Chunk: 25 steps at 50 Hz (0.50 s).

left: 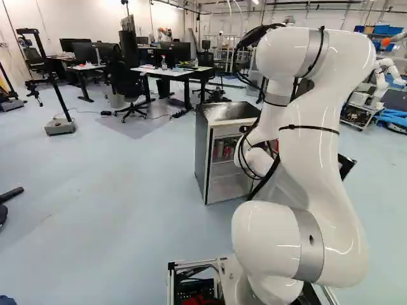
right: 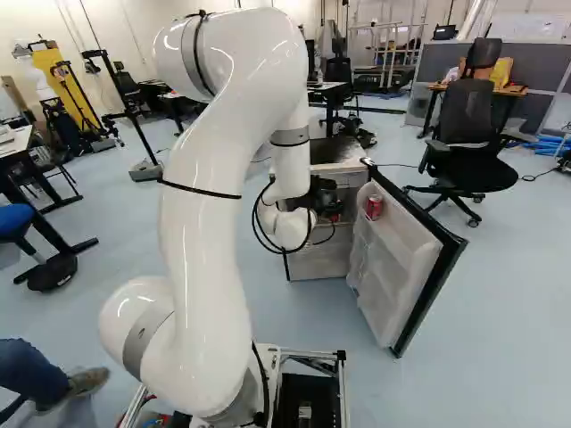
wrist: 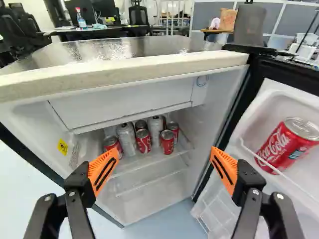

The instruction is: Grab a drink from the fridge

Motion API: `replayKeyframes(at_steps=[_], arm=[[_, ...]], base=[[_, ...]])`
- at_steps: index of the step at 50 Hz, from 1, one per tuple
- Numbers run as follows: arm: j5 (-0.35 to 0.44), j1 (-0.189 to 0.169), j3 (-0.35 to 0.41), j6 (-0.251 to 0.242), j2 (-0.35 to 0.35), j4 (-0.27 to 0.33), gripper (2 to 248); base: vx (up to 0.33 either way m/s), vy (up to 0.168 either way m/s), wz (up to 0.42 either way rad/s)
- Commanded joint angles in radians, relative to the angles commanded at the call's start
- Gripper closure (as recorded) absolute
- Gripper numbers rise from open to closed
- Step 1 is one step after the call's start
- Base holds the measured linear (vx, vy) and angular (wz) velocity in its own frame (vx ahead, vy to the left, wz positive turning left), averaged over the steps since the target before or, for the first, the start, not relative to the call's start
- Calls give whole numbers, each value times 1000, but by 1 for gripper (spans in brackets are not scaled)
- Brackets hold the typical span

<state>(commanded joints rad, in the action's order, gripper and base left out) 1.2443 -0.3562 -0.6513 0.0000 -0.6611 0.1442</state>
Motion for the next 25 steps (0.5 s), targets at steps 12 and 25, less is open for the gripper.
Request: replayKeyframes(at_steps=[12,25], arm=[[0,-5,-46,0,-56,41,3],[0,-5,-67,0,-98,41,3]], base=[[0,0,0],[0,0,0]])
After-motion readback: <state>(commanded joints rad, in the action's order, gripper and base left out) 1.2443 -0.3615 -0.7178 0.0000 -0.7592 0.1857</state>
